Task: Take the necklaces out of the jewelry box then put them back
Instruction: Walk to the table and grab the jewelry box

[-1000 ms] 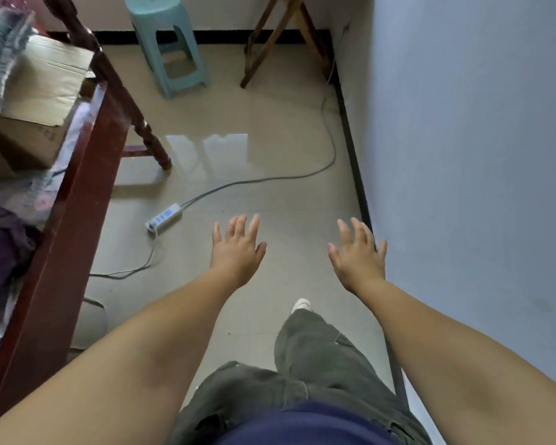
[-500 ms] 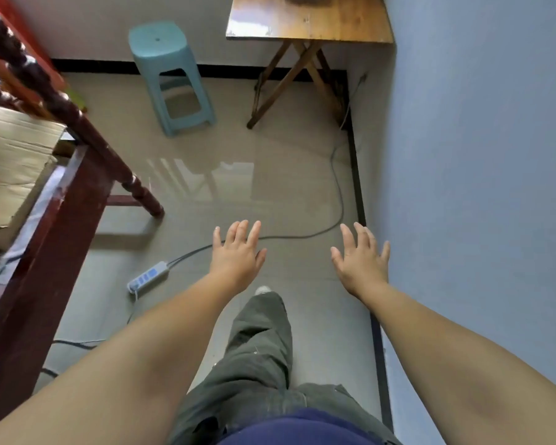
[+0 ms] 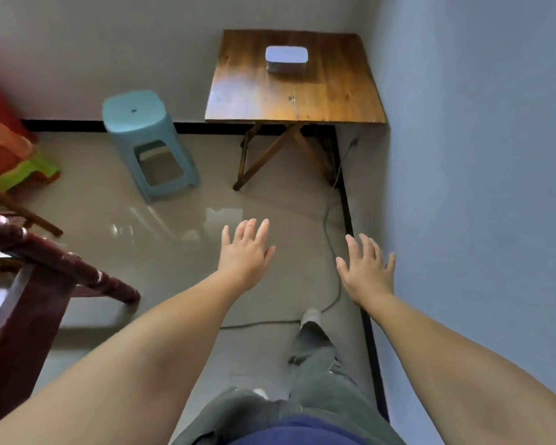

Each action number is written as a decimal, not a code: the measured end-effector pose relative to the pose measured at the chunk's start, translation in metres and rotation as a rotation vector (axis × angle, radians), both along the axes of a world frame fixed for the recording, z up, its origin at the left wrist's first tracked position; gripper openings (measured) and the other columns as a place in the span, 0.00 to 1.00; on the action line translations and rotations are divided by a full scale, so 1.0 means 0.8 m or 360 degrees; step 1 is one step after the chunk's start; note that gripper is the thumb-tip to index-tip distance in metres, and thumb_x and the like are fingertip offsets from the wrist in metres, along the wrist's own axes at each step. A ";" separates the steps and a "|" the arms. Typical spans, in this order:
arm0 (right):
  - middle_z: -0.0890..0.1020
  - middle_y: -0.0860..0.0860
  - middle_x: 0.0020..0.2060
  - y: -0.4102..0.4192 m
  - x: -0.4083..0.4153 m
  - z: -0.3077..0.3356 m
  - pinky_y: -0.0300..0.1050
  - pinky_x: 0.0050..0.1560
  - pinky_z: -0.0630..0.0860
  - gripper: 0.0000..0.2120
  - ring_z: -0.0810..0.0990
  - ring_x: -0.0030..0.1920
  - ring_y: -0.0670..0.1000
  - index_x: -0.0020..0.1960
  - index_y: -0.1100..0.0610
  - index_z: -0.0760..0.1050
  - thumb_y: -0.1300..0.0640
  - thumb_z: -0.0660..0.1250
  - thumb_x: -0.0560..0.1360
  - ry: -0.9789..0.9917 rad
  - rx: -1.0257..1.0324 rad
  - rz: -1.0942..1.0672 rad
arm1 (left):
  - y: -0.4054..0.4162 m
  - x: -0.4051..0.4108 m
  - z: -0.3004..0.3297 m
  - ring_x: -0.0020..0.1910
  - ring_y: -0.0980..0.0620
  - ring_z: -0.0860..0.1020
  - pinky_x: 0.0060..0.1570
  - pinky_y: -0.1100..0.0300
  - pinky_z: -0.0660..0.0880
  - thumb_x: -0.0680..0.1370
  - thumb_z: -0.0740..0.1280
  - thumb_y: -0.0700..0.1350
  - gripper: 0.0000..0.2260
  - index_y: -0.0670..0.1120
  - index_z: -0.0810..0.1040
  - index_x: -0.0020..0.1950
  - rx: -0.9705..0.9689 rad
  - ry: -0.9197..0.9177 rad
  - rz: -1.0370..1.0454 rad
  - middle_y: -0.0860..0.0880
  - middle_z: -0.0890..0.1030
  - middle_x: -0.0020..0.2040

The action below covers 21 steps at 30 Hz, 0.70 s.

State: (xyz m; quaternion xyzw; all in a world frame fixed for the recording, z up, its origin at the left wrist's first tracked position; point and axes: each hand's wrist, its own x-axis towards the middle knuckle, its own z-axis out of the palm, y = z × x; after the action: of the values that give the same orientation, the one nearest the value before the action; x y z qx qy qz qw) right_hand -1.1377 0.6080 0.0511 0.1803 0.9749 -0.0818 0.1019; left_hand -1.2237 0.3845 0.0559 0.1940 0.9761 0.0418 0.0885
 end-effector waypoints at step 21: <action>0.54 0.53 0.77 0.123 -0.569 -0.035 0.63 0.73 0.46 0.26 0.50 0.76 0.53 0.76 0.50 0.49 0.44 0.47 0.81 -0.0045 0.0023 0.0259 | 0.096 -0.520 -0.049 0.76 0.47 0.50 0.73 0.42 0.45 0.81 0.46 0.57 0.25 0.51 0.45 0.76 -0.0049 -0.0116 0.0282 0.46 0.54 0.77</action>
State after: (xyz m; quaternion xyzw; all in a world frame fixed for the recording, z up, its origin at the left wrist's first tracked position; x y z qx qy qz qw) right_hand -1.5930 0.7066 0.0233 0.1025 0.9854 -0.0636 0.1206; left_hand -1.6395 0.4614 0.0171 0.1038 0.9861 0.0416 0.1230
